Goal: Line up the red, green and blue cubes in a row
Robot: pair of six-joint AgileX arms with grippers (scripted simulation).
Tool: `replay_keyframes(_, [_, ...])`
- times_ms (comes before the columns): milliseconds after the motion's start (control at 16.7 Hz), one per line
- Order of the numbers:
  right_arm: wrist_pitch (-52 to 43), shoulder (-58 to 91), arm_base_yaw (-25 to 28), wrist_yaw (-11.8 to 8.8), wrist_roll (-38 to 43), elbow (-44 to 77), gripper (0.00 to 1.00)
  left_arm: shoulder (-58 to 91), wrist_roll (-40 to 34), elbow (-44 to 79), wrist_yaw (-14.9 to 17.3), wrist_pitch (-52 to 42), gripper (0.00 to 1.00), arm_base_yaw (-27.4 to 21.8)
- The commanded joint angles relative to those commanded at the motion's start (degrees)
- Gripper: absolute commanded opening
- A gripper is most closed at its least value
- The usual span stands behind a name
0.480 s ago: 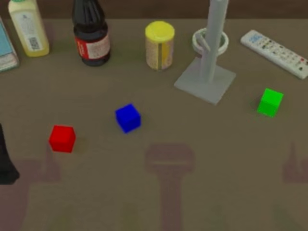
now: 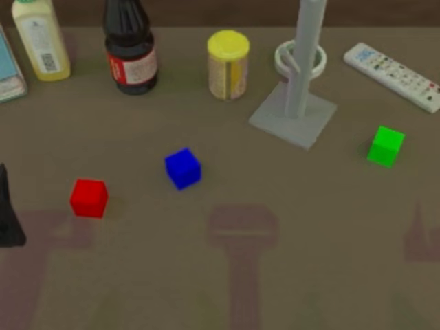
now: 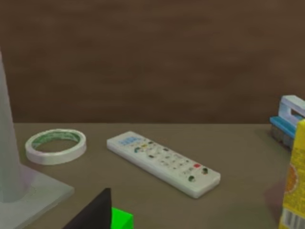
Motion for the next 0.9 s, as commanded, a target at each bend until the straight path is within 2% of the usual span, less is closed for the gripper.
replay_keyframes(600, [0.0, 0.0, 0.0, 0.0, 0.0, 0.0, 1.0, 56.9, -2.7, 39.2, -0.3, -30.3, 1.0, -6.1])
replay_keyframes(900, [0.0, 0.0, 0.0, 0.0, 0.0, 0.0, 1.0, 80.6, -4.1, 56.8, -0.3, -43.9, 1.0, -9.0])
